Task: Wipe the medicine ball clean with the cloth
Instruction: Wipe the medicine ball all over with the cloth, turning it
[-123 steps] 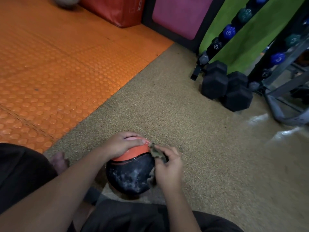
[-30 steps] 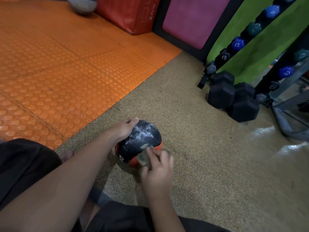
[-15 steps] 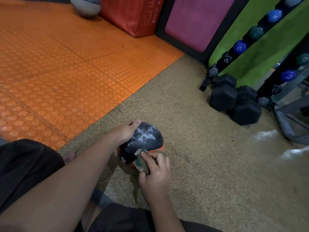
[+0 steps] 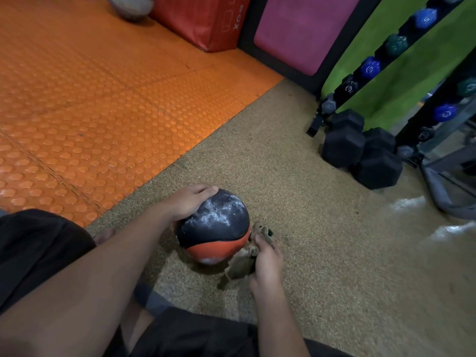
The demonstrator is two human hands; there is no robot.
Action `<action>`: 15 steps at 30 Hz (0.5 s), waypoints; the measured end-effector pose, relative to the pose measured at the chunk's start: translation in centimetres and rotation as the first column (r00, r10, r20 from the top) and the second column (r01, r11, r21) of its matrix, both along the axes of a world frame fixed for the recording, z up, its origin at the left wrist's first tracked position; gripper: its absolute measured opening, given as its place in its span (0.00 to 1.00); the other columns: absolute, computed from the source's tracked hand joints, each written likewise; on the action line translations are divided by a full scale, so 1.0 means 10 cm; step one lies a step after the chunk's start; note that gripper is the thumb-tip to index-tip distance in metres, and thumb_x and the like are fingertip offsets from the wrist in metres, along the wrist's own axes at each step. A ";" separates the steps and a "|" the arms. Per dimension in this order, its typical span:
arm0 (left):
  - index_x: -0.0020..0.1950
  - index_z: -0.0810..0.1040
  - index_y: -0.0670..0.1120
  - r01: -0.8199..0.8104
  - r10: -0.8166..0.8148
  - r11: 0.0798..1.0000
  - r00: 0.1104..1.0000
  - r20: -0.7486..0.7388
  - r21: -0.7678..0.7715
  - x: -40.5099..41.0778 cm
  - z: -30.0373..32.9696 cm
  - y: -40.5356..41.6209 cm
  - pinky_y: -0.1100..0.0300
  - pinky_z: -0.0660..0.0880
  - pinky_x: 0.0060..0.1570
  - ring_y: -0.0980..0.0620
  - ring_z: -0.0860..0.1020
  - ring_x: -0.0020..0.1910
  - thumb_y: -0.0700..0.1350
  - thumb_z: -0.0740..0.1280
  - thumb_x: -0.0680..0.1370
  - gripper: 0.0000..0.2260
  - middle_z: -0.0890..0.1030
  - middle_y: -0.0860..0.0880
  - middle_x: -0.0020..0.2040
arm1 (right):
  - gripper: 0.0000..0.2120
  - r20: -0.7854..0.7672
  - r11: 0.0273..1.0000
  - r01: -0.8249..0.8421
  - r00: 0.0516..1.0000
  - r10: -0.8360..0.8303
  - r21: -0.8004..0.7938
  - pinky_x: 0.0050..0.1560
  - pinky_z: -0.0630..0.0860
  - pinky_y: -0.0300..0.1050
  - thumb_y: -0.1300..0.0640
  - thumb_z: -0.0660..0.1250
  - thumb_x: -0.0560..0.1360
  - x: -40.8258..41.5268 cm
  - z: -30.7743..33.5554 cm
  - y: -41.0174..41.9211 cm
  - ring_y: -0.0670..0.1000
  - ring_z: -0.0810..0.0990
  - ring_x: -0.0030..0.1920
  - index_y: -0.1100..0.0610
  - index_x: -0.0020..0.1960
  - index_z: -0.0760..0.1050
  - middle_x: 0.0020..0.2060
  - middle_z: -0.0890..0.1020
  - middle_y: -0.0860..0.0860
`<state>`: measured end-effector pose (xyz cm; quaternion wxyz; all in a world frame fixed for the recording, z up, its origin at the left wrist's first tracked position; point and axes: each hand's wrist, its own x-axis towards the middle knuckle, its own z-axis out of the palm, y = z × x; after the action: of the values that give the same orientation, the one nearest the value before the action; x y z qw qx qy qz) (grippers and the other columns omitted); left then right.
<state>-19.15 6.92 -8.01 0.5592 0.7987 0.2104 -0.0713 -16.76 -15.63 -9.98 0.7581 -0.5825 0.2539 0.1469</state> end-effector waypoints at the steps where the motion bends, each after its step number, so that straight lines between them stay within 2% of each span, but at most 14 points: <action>1: 0.78 0.71 0.62 0.012 -0.012 1.000 1.000 0.001 0.005 0.00 0.00 0.00 0.41 0.66 0.72 0.50 0.78 0.59 0.70 0.56 0.82 0.27 0.70 0.52 0.78 | 0.10 -0.031 0.999 -0.028 0.999 0.028 0.019 0.53 0.83 0.56 0.65 0.68 0.80 -0.01 0.00 0.01 0.61 0.87 0.50 0.61 0.61 0.80 0.51 0.87 0.62; 3: 0.78 0.67 0.67 0.015 -0.015 1.000 1.000 -0.022 0.001 -0.02 -0.03 0.02 0.37 0.65 0.75 0.42 0.73 0.72 0.76 0.57 0.78 0.31 0.68 0.52 0.80 | 0.11 -0.061 0.996 -0.082 0.995 0.084 0.026 0.56 0.82 0.58 0.63 0.67 0.80 -0.03 -0.01 0.01 0.62 0.87 0.51 0.62 0.61 0.81 0.51 0.87 0.62; 4: 0.79 0.65 0.69 -0.005 0.005 1.000 0.999 -0.042 -0.018 -0.04 -0.05 0.04 0.34 0.66 0.74 0.39 0.72 0.74 0.80 0.57 0.74 0.34 0.69 0.52 0.80 | 0.11 -0.065 0.995 -0.103 0.992 0.104 0.013 0.58 0.82 0.59 0.62 0.67 0.80 -0.03 -0.01 0.01 0.61 0.87 0.51 0.62 0.60 0.82 0.50 0.87 0.61; 5: 0.77 0.65 0.71 -0.050 0.046 0.996 0.997 -0.054 -0.077 -0.06 -0.11 0.06 0.32 0.69 0.71 0.38 0.74 0.72 0.83 0.58 0.70 0.38 0.72 0.51 0.78 | 0.10 -0.061 0.993 -0.121 0.991 0.120 -0.008 0.59 0.81 0.60 0.62 0.68 0.79 -0.03 -0.01 0.00 0.61 0.87 0.51 0.62 0.59 0.82 0.49 0.87 0.61; 8: 0.67 0.78 0.67 -0.192 0.178 0.954 0.981 -0.083 -0.229 -0.03 -0.36 0.16 0.34 0.79 0.60 0.38 0.84 0.58 0.88 0.61 0.60 0.42 0.85 0.46 0.63 | 0.08 -0.041 0.986 -0.155 0.987 0.152 -0.061 0.60 0.81 0.63 0.64 0.69 0.79 -0.04 0.01 0.00 0.63 0.87 0.51 0.63 0.56 0.83 0.48 0.87 0.62; 11: 0.61 0.84 0.57 -0.312 0.269 0.905 0.947 -0.177 -0.289 0.01 -0.34 0.15 0.32 0.75 0.66 0.37 0.84 0.56 0.91 0.54 0.52 0.54 0.87 0.43 0.55 | 0.05 -0.005 0.981 -0.170 0.985 0.170 -0.088 0.54 0.81 0.57 0.66 0.69 0.78 -0.04 0.03 0.00 0.63 0.87 0.48 0.63 0.51 0.84 0.45 0.87 0.63; 13: 0.70 0.79 0.51 -0.361 0.296 0.875 0.926 -0.233 -0.322 0.02 -0.29 0.12 0.31 0.69 0.72 0.35 0.81 0.64 0.91 0.49 0.56 0.60 0.85 0.38 0.60 | 0.05 0.004 0.977 -0.181 0.983 0.183 -0.114 0.51 0.81 0.55 0.67 0.69 0.78 -0.03 0.04 -0.02 0.62 0.87 0.45 0.64 0.50 0.84 0.44 0.87 0.63; 15: 0.76 0.73 0.45 -0.368 0.281 0.862 0.919 -0.277 -0.348 0.02 -0.21 0.09 0.32 0.67 0.74 0.34 0.77 0.69 0.87 0.46 0.66 0.57 0.82 0.35 0.64 | 0.05 -0.001 0.976 -0.185 0.983 0.186 -0.117 0.49 0.82 0.53 0.67 0.70 0.77 -0.03 0.05 -0.06 0.60 0.87 0.42 0.64 0.50 0.84 0.43 0.87 0.63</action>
<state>-18.93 7.78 -10.12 0.6858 0.6100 0.3835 -0.1031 -17.09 -16.22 -9.51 0.7070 -0.6476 0.2031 0.1989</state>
